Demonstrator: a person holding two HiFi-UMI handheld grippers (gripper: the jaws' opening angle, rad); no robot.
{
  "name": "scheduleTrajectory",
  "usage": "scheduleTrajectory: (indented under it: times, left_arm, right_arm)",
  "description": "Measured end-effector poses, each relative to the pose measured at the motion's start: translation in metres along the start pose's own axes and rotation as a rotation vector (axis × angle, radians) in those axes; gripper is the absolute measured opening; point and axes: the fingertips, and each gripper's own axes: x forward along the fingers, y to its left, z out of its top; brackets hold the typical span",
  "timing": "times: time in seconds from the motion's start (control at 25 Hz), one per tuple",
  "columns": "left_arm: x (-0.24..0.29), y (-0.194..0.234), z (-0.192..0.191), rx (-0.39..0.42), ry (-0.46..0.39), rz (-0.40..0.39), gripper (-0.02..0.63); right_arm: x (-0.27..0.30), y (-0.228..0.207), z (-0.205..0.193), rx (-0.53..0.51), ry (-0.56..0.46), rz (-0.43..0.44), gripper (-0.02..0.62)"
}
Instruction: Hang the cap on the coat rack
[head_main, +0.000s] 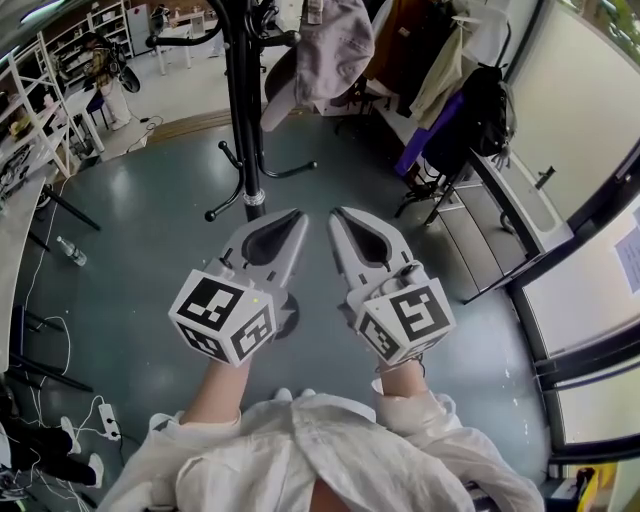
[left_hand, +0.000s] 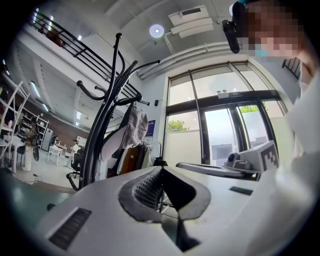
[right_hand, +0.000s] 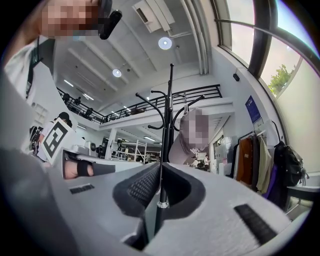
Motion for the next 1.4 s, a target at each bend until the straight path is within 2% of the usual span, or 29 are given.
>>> scheduleTrajectory:
  times: [0.32,0.8,1.4]
  left_arm:
    - [0.002,-0.002,-0.006,0.007,0.022,0.001,0.017]
    - [-0.006,0.001,-0.018,0.019,0.060,-0.001,0.017]
    - [-0.013,-0.004,-0.059,-0.011,0.145,-0.033,0.017]
  right_arm:
    - [0.002,0.007,-0.007,-0.006,0.026,0.049,0.009]
    - [0.003,0.014,-0.027,0.013,0.076,0.076,0.008]
    - [-0.007,0.027,-0.065,0.036,0.164,0.169,0.008]
